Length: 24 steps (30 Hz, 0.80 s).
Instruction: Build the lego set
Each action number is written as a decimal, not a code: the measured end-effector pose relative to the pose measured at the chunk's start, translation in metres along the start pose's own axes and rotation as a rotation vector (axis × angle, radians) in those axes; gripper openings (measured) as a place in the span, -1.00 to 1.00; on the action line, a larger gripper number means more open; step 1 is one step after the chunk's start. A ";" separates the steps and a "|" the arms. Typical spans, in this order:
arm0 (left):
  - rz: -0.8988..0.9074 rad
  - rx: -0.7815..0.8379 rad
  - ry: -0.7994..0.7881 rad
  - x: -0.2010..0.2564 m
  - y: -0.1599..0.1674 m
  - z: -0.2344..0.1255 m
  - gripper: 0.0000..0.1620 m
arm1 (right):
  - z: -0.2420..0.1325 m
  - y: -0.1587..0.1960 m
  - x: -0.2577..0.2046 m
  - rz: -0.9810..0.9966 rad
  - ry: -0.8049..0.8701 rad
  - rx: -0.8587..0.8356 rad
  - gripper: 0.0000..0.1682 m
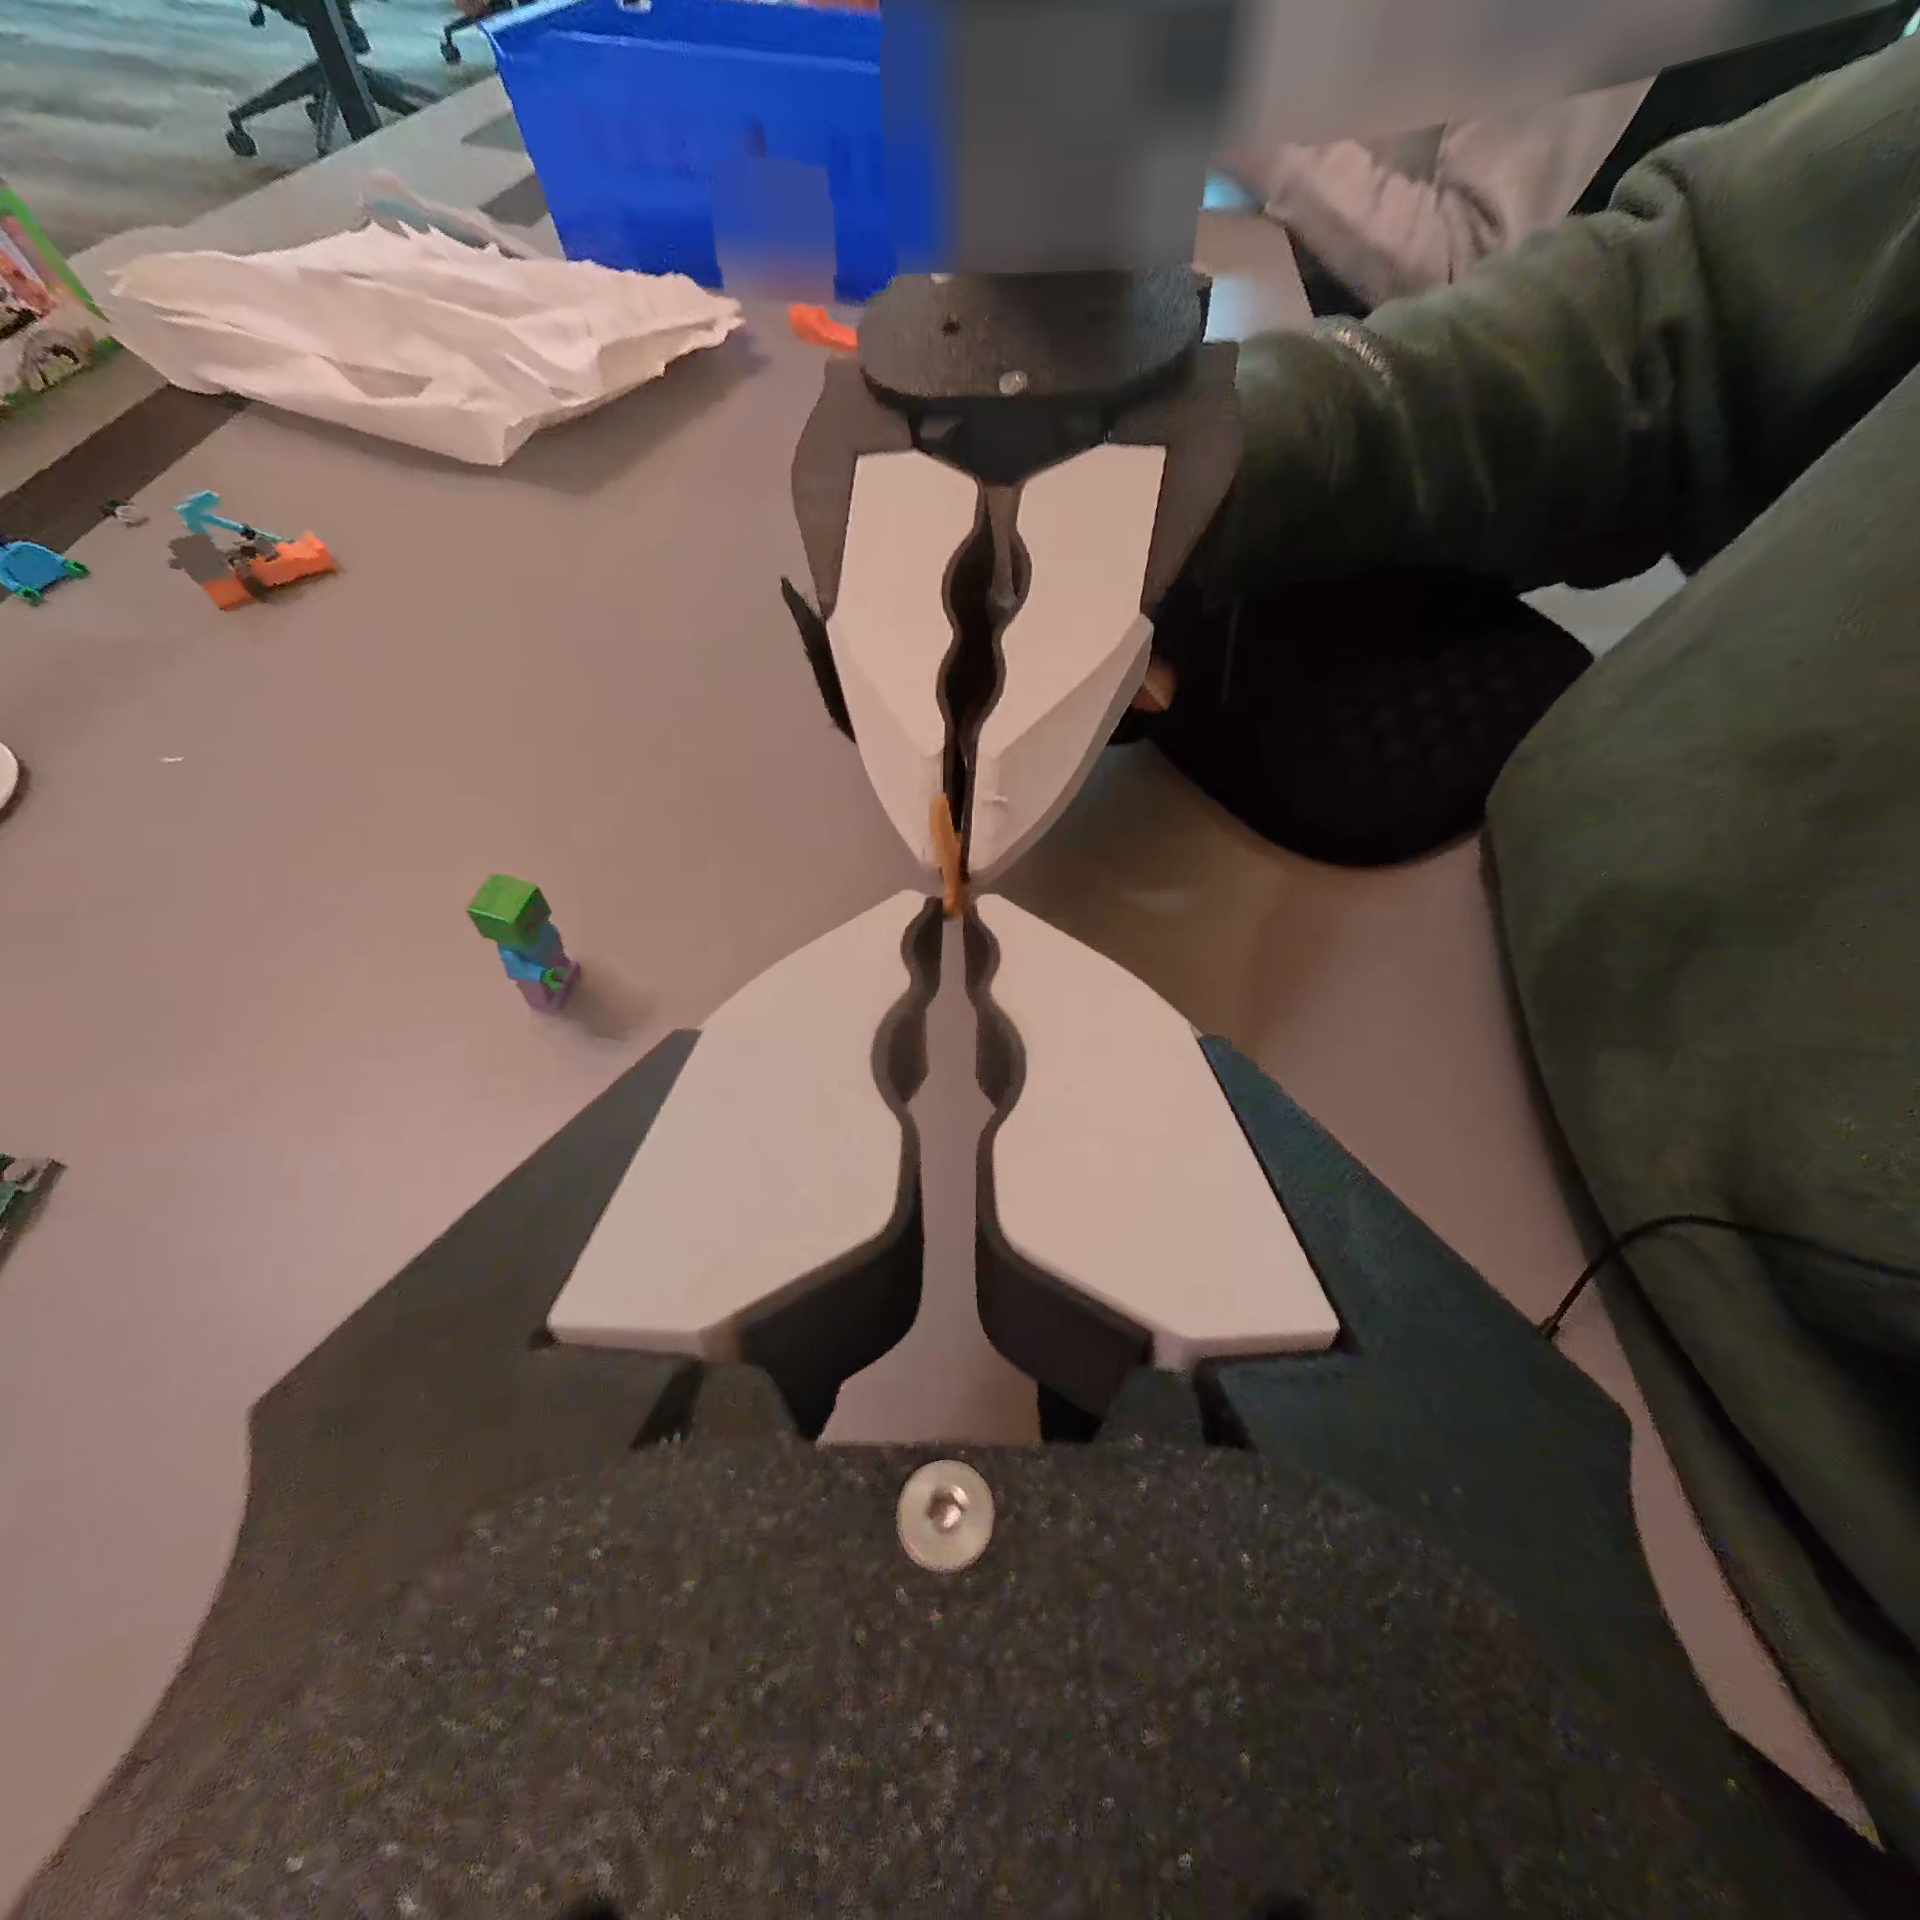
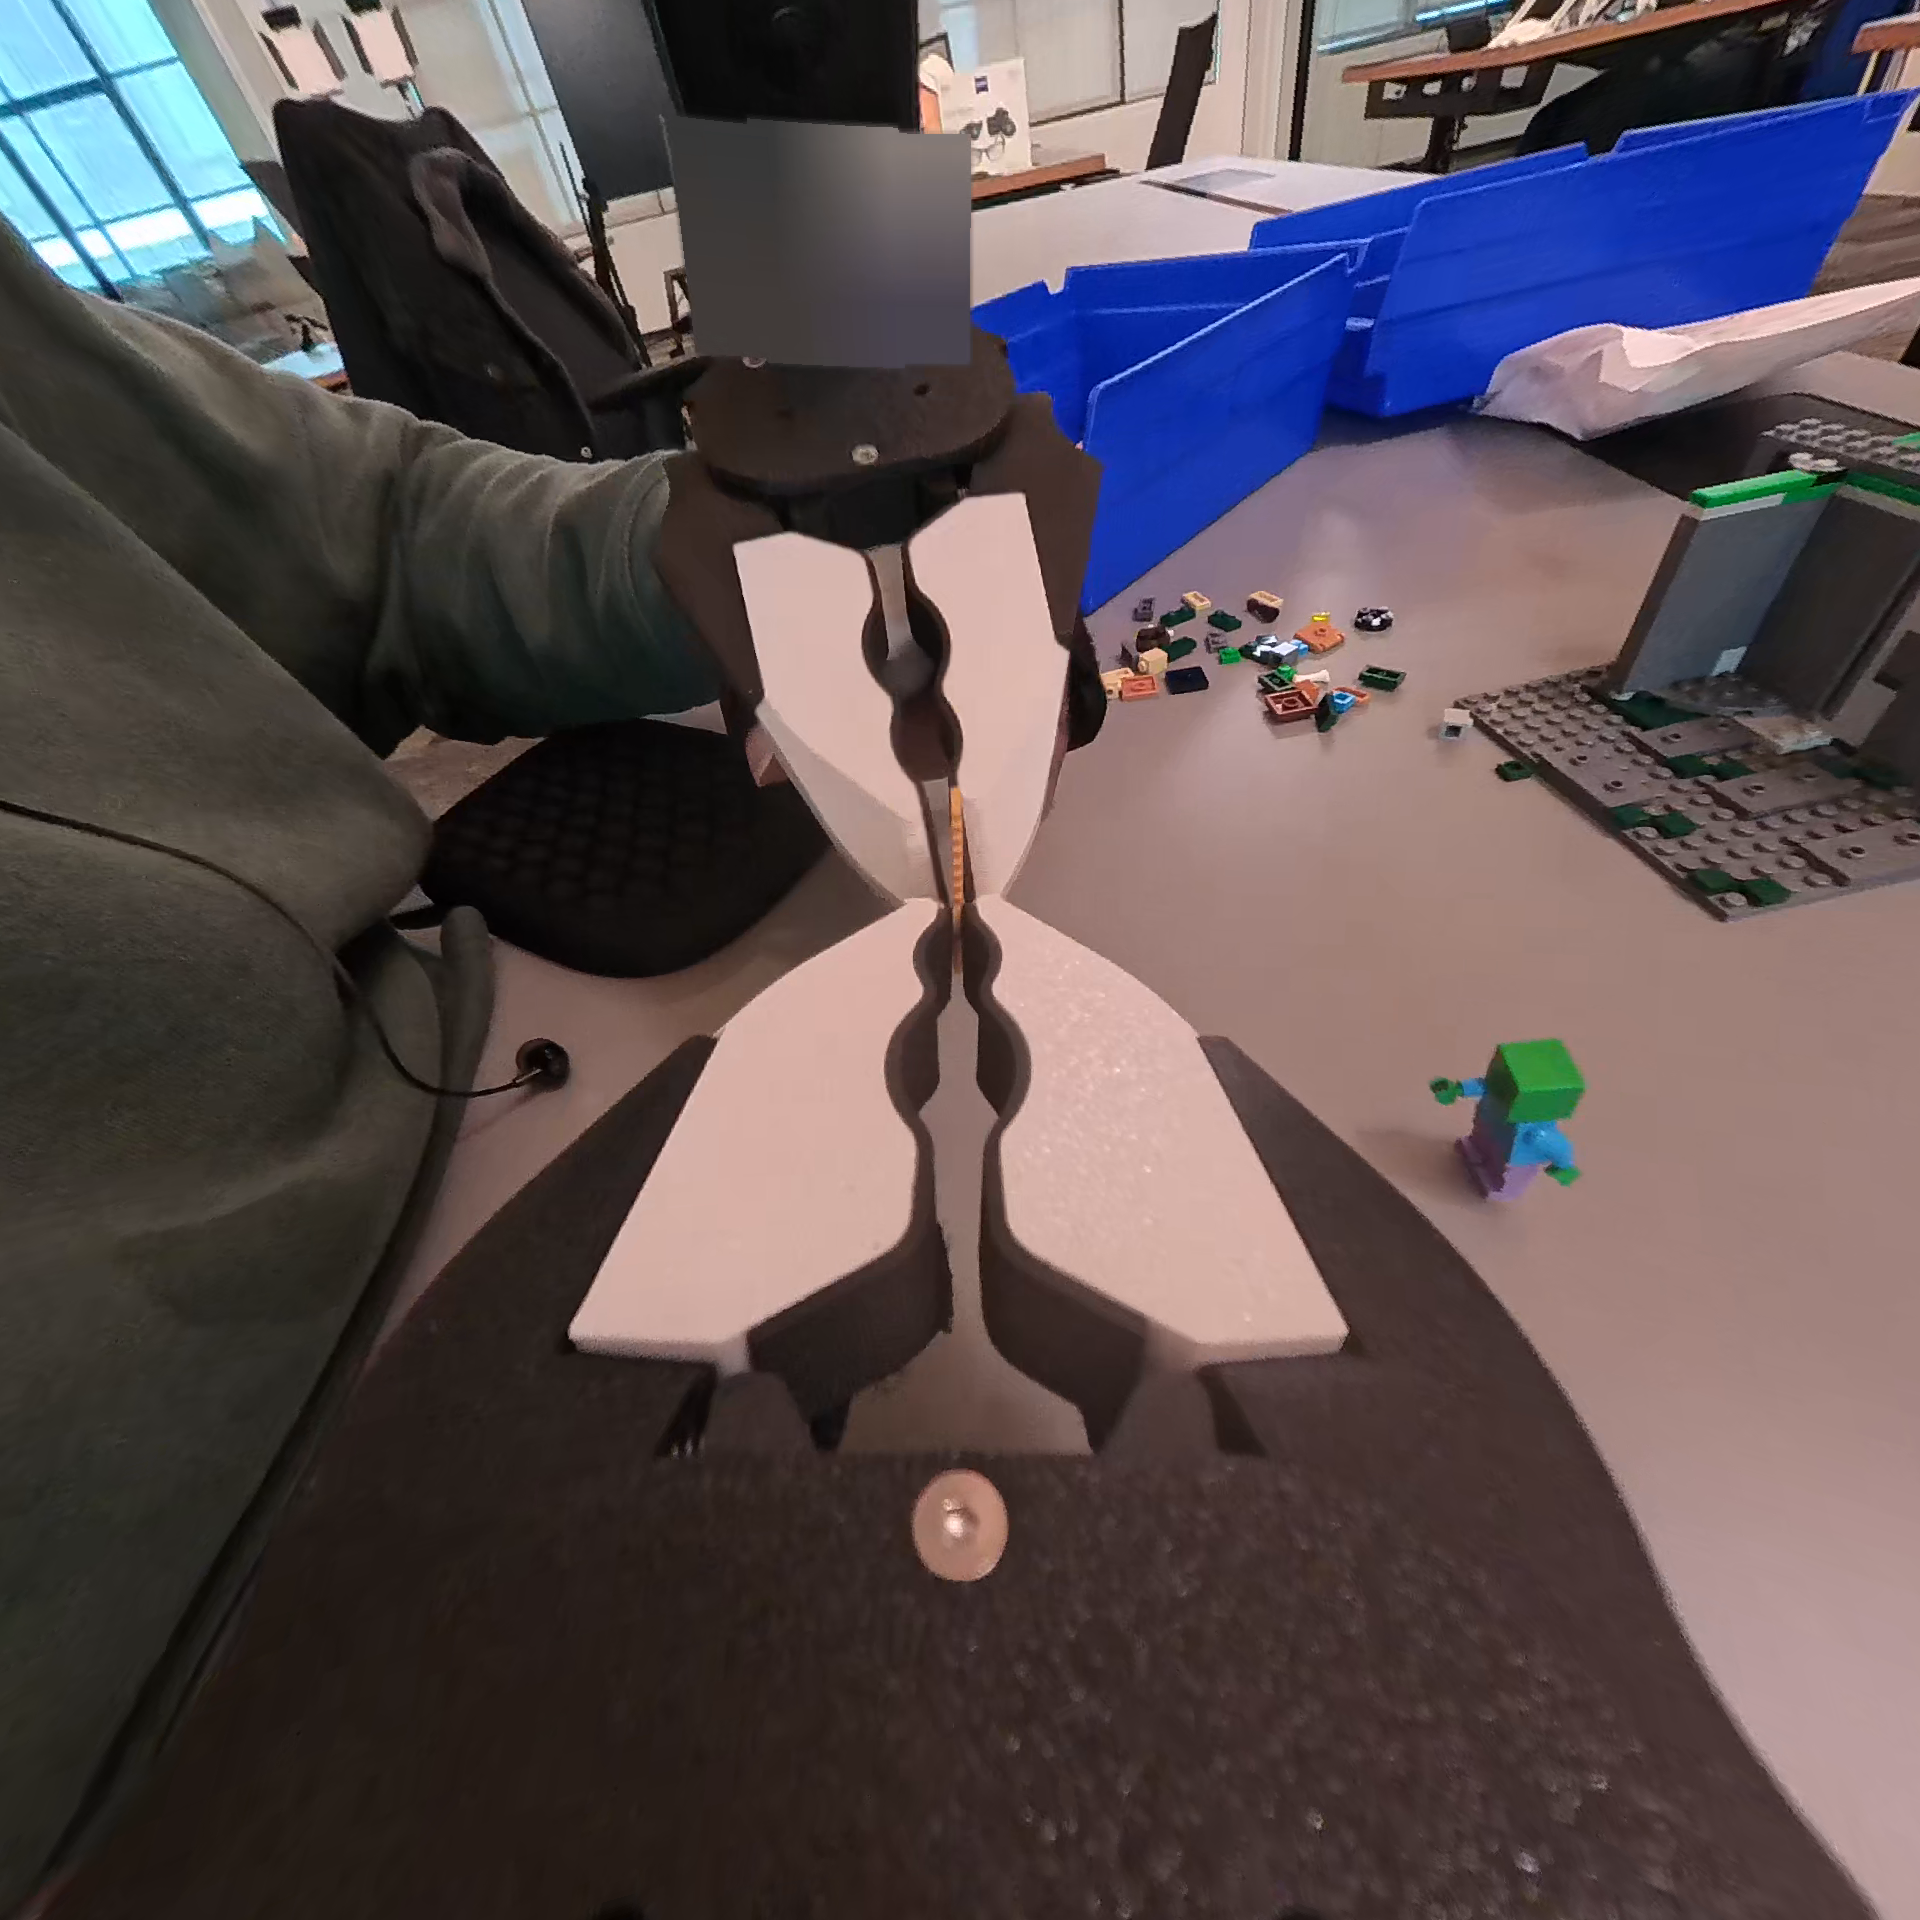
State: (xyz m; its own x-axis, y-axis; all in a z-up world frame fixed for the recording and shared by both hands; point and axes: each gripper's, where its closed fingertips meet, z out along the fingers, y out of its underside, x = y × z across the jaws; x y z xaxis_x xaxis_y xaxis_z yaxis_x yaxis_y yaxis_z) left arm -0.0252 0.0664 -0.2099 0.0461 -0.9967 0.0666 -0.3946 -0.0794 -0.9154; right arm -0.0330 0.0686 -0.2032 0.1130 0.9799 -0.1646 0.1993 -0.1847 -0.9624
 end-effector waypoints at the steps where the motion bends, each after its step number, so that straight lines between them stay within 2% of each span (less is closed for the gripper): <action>1: -0.001 0.010 -0.002 0.000 -0.002 0.000 -0.97 | 0.000 0.000 0.000 -0.001 -0.002 0.000 -0.99; 5: 0.000 -0.006 -0.004 -0.001 0.000 0.002 -0.98 | 0.000 0.003 0.001 -0.004 0.006 -0.007 -0.99; 8: 0.006 -0.066 -0.002 -0.001 0.007 0.005 -0.98 | 0.001 0.010 0.003 -0.040 0.023 -0.079 -0.98; 12: 0.043 -0.177 -0.028 -0.007 0.019 0.008 -0.98 | 0.000 0.008 0.006 -0.108 0.033 -0.189 -0.83; 17: 0.070 -0.257 -0.046 -0.015 0.024 0.011 -0.99 | 0.005 0.008 0.016 -0.188 0.064 -0.296 -0.98; 22: 0.069 -0.251 -0.067 -0.026 0.025 0.010 -0.98 | 0.006 0.008 0.025 -0.197 0.065 -0.304 -0.99; 24: 0.072 -0.243 -0.111 -0.038 0.027 0.009 -0.80 | 0.001 0.002 0.039 -0.180 0.083 -0.287 -0.99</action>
State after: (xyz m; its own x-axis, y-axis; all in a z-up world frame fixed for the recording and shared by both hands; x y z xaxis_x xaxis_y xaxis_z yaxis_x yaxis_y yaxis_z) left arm -0.0295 0.1028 -0.2402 0.1046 -0.9932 -0.0513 -0.6082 -0.0230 -0.7934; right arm -0.0291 0.1068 -0.2119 0.1279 0.9913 0.0316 0.4875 -0.0351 -0.8724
